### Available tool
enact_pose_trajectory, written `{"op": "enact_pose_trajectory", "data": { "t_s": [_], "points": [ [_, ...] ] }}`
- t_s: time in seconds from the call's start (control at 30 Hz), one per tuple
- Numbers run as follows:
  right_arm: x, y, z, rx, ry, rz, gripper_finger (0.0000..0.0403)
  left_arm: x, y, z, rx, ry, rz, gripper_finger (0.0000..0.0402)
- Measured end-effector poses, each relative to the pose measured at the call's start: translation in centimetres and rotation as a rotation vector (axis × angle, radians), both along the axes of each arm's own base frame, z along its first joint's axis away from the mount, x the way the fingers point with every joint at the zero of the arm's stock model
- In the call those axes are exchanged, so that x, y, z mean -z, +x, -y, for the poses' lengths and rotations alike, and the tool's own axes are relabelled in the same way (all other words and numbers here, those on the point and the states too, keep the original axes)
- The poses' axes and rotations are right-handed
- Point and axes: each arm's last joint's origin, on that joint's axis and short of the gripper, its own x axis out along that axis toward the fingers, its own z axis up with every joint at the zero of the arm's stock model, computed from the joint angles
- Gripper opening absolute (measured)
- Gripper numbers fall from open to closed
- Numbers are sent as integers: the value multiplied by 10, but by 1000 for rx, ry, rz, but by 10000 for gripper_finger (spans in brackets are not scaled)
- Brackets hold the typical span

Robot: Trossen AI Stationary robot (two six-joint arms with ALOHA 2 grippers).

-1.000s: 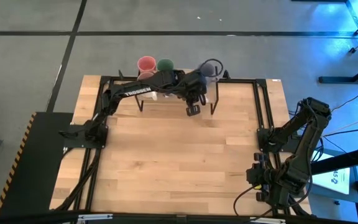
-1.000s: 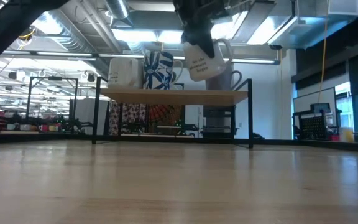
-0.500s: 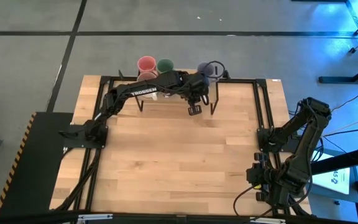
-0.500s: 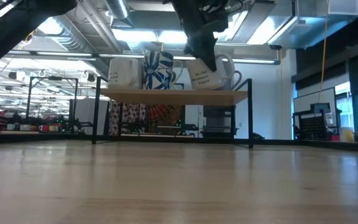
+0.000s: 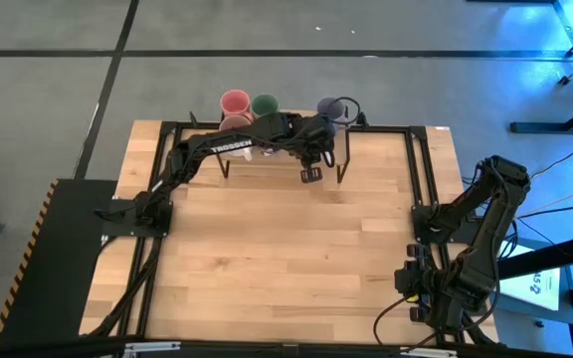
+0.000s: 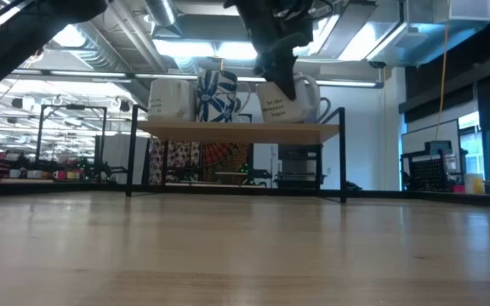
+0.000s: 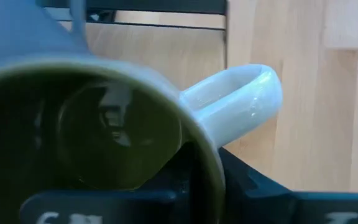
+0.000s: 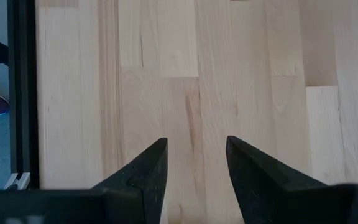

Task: Place coffee mugs
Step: Put the white-green mug on the shelf, then return to Home Position

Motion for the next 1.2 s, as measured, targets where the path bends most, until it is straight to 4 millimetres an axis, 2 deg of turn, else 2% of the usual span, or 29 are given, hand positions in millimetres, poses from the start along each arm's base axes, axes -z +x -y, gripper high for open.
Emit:
{"op": "enact_pose_trajectory", "data": {
  "t_s": [0.17,0.33,0.63,0.93,1.0,1.2],
  "points": [
    [0,0,0,0,0,-1,152,2,3,9,34,25,-14,69],
    [0,0,0,0,2,-2,152,-2,5,14,68,102,-21,78],
    [0,0,0,32,16,4,152,-23,5,14,88,178,58,103],
    [-1,2,1,41,-14,65,152,-26,6,22,77,237,56,131],
    [-1,2,1,42,-30,93,152,-36,2,33,60,282,61,132],
    [-4,4,3,41,-66,163,152,-85,-22,72,73,356,183,132]
  ]
}}
